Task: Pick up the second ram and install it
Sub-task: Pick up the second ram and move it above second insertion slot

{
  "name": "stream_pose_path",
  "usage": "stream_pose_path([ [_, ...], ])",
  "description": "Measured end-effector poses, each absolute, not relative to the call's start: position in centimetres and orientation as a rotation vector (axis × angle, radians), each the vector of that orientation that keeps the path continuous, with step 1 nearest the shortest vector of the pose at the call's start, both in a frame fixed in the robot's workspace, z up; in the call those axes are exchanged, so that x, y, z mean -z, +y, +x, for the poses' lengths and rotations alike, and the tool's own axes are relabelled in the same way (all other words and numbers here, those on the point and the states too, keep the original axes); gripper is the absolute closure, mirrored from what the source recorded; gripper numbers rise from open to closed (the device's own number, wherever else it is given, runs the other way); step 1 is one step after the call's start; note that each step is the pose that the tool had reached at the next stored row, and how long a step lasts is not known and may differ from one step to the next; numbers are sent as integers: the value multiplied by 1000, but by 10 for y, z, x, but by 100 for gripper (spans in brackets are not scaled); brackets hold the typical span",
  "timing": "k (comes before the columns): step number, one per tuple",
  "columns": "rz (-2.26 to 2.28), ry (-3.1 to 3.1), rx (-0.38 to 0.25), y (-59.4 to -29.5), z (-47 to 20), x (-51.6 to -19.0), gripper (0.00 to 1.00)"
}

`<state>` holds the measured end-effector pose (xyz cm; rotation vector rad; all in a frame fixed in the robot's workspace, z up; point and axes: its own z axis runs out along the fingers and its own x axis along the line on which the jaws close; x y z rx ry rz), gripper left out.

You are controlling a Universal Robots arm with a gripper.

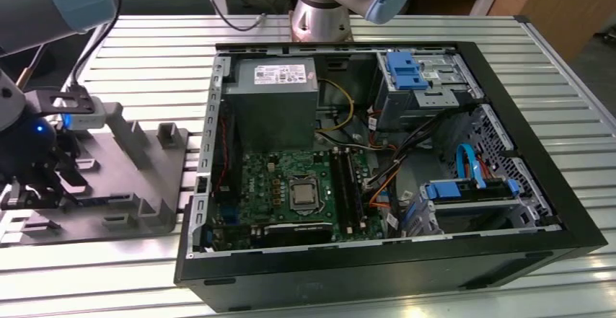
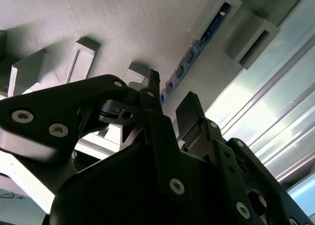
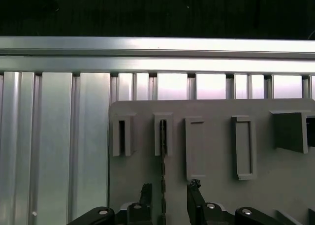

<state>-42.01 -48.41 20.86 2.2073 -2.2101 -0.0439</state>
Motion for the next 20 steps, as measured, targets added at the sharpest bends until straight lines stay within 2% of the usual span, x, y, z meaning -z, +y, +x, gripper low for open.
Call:
stream_pose_path([
  [20,2313,-2101,47,-487,-412,-190,59],
])
